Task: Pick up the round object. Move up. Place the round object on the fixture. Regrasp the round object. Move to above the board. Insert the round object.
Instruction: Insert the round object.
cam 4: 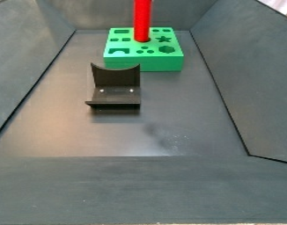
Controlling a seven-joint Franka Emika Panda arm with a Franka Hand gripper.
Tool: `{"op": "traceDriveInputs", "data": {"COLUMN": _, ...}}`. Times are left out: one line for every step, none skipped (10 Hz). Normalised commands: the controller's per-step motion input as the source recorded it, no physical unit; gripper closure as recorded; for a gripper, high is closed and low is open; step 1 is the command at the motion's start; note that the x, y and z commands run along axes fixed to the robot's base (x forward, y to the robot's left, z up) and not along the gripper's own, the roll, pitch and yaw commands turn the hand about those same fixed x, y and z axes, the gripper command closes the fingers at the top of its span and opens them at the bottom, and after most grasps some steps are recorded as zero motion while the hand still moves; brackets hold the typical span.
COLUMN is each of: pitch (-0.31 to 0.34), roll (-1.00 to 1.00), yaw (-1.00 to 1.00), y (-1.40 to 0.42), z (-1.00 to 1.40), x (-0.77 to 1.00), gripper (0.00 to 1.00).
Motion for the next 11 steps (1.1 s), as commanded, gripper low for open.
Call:
{"op": "traceDriveInputs", "data": {"pitch": -0.076, "roll": 0.00, "yaw": 0.00, "y": 0.15, "z": -0.22, "x": -0.16, "gripper": 1.00}}
{"op": "traceDriveInputs", "data": {"pitch": -0.056, "roll": 0.00, "yaw": 0.00, "y": 0.12, "z": -0.25, "x": -0.23, "gripper": 1.00}}
{"op": "traceDriveInputs", "data": {"pitch": -0.020, "roll": 0.00, "yaw": 0.00, "y": 0.08, "z": -0.27, "x": -0.25, "gripper": 1.00}}
{"op": "traceDriveInputs", "data": {"pitch": 0.000, "roll": 0.00, "yaw": -0.01, "y": 0.01, "z": -0.27, "x": -0.16, "gripper": 1.00}}
{"op": "traceDriveInputs", "data": {"pitch": 0.000, "roll": 0.00, "yaw": 0.00, "y": 0.00, "z": -0.33, "x": -0.02, "gripper": 1.00}}
{"op": "traceDriveInputs", "data": {"pitch": 0.000, "roll": 0.00, "yaw": 0.00, "y": -0.03, "z": -0.48, "x": 0.00, "gripper": 1.00}}
{"op": "traceDriveInputs", "data": {"pitch": 0.000, "roll": 0.00, "yaw": -0.01, "y": -0.14, "z": -0.50, "x": 0.06, "gripper": 1.00}}
{"op": "traceDriveInputs", "data": {"pitch": 0.000, "roll": 0.00, "yaw": -0.01, "y": -0.14, "z": -0.46, "x": 0.05, "gripper": 1.00}}
{"op": "traceDriveInputs", "data": {"pitch": 0.000, "roll": -0.05, "yaw": -0.06, "y": -0.07, "z": -0.32, "x": 0.04, "gripper": 1.00}}
{"op": "traceDriveInputs", "data": {"pitch": 0.000, "roll": -0.16, "yaw": -0.02, "y": 0.00, "z": -0.15, "x": 0.00, "gripper": 1.00}}
{"op": "traceDriveInputs", "data": {"pitch": -0.090, "roll": 0.04, "yaw": 0.00, "y": -0.10, "z": 0.00, "x": -0.10, "gripper": 1.00}}
